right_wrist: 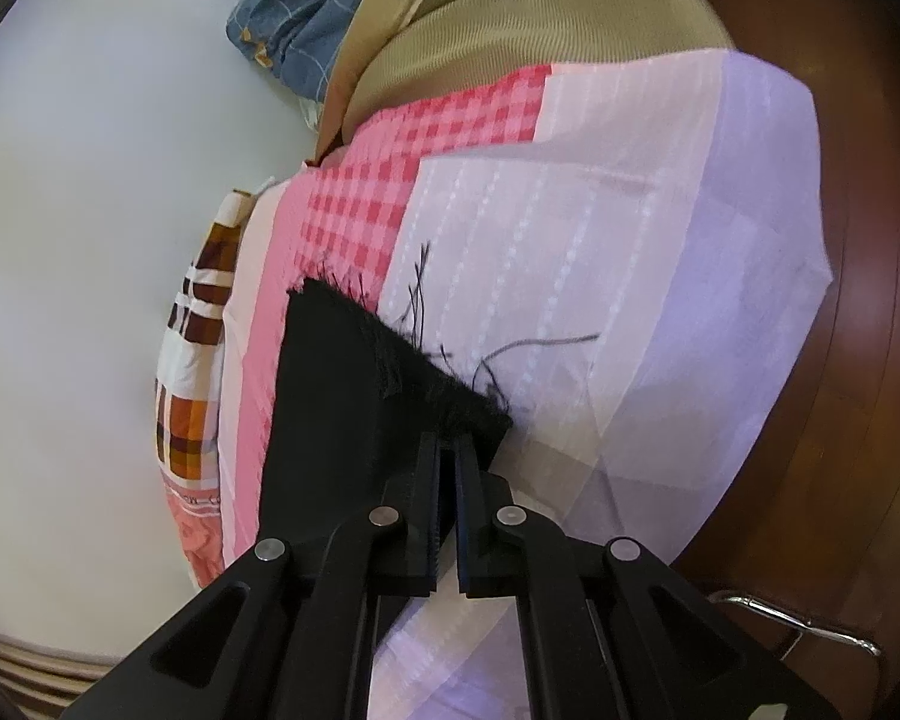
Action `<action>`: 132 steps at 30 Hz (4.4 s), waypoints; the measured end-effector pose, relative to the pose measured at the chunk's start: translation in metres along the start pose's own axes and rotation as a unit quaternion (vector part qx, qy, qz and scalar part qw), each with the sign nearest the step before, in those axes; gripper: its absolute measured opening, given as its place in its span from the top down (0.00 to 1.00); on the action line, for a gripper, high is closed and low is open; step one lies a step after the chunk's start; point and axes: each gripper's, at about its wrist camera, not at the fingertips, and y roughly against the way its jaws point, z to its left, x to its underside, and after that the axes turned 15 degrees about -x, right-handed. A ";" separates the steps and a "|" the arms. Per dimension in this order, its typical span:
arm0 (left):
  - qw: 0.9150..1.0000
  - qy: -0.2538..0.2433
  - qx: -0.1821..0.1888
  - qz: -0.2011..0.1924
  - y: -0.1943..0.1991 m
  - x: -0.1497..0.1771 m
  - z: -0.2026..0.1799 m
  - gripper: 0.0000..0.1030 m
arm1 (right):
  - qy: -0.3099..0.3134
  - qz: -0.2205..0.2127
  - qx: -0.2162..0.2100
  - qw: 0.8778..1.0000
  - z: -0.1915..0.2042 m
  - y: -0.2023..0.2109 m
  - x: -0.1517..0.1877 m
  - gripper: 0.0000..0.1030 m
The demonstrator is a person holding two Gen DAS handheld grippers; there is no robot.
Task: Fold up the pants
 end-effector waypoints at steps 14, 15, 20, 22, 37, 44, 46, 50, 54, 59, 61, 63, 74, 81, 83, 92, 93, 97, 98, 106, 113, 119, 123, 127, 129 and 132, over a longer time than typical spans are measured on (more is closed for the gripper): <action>0.998 -0.020 0.054 0.018 0.015 -0.001 0.007 0.94 | -0.018 0.201 -0.116 0.973 0.045 -0.049 0.068 0.92; 0.997 -0.024 0.066 0.014 0.017 -0.003 0.006 0.92 | -0.027 0.235 -0.115 0.965 0.050 -0.067 0.085 0.92; 0.997 -0.022 0.073 0.000 0.025 -0.003 0.009 0.84 | -0.049 0.310 -0.073 0.947 0.049 -0.126 0.133 0.92; 0.998 -0.021 0.065 -0.009 0.029 -0.004 0.016 0.84 | -0.057 0.320 -0.064 0.944 0.045 -0.134 0.140 0.91; 0.997 0.024 0.068 -0.007 0.020 -0.007 0.055 0.56 | -0.074 0.271 -0.069 0.957 0.050 -0.135 0.161 0.71; 0.997 0.028 0.070 -0.004 0.021 -0.006 0.059 0.56 | -0.122 0.285 -0.123 0.943 0.047 -0.148 0.194 0.56; 0.997 0.027 0.069 -0.003 0.020 -0.005 0.059 0.56 | -0.114 0.273 -0.126 0.947 0.050 -0.148 0.197 0.56; 0.997 0.027 0.066 0.001 0.018 -0.005 0.059 0.56 | -0.085 0.258 -0.119 0.955 0.059 -0.153 0.194 0.66; 0.998 0.030 0.060 0.007 0.016 -0.004 0.061 0.56 | -0.017 0.266 -0.068 0.961 0.067 -0.159 0.196 0.96; 0.998 0.033 0.050 0.002 0.019 -0.004 0.065 0.56 | 0.023 0.283 -0.057 0.957 0.078 -0.149 0.200 0.96; 0.998 0.035 0.047 -0.002 0.020 -0.004 0.067 0.54 | 0.021 0.285 -0.050 0.957 0.071 -0.148 0.201 0.96; 0.998 0.042 0.046 -0.002 0.019 -0.003 0.070 0.49 | 0.001 0.284 -0.057 0.957 0.064 -0.150 0.199 0.98; 0.999 0.022 0.022 -0.006 0.017 -0.004 0.063 0.47 | -0.048 0.282 -0.084 0.955 0.048 -0.135 0.178 0.91; 1.000 0.020 0.009 -0.003 0.018 -0.007 0.062 0.46 | 0.071 0.129 0.022 0.989 0.041 -0.048 0.055 0.87; 1.000 0.019 0.003 -0.003 0.017 -0.006 0.061 0.46 | 0.100 0.089 0.033 0.990 0.042 -0.033 0.015 0.87; 1.000 0.001 -0.026 -0.001 0.013 -0.002 0.041 0.46 | 0.226 0.123 0.039 0.966 0.069 -0.096 -0.050 0.87; 1.000 0.001 -0.028 -0.001 0.012 -0.002 0.040 0.45 | 0.245 0.127 0.050 0.960 0.074 -0.110 -0.051 0.87; 0.999 0.011 -0.030 0.004 0.013 -0.001 0.041 0.45 | 0.299 0.140 0.083 0.940 0.084 -0.143 -0.045 0.84; 0.999 0.014 -0.031 0.004 0.013 -0.001 0.041 0.45 | 0.312 0.146 0.092 0.934 0.085 -0.152 -0.044 0.82; 0.999 0.016 -0.046 0.005 0.010 -0.002 0.036 0.41 | 0.385 0.141 0.155 0.899 0.093 -0.170 -0.033 0.96; 0.999 0.017 -0.050 0.006 0.009 -0.001 0.034 0.39 | 0.389 0.113 0.200 0.892 0.085 -0.159 -0.047 1.00; 0.999 0.017 -0.043 -0.002 0.010 -0.002 0.036 0.39 | 0.311 0.113 0.031 0.943 0.096 -0.116 -0.045 0.90; 0.998 0.024 -0.040 -0.030 0.021 -0.002 0.043 0.39 | 0.360 0.131 -0.015 0.923 0.126 -0.105 0.011 0.67; 0.997 0.023 -0.029 -0.071 0.042 -0.001 0.054 0.39 | 0.363 0.184 -0.077 0.910 0.141 -0.113 0.074 0.55; 0.995 0.026 -0.031 -0.089 0.053 -0.001 0.062 0.39 | 0.364 0.227 -0.105 0.897 0.151 -0.125 0.114 0.55; 0.993 0.031 -0.044 -0.108 0.066 0.000 0.078 0.39 | 0.365 0.289 -0.124 0.876 0.157 -0.145 0.164 0.54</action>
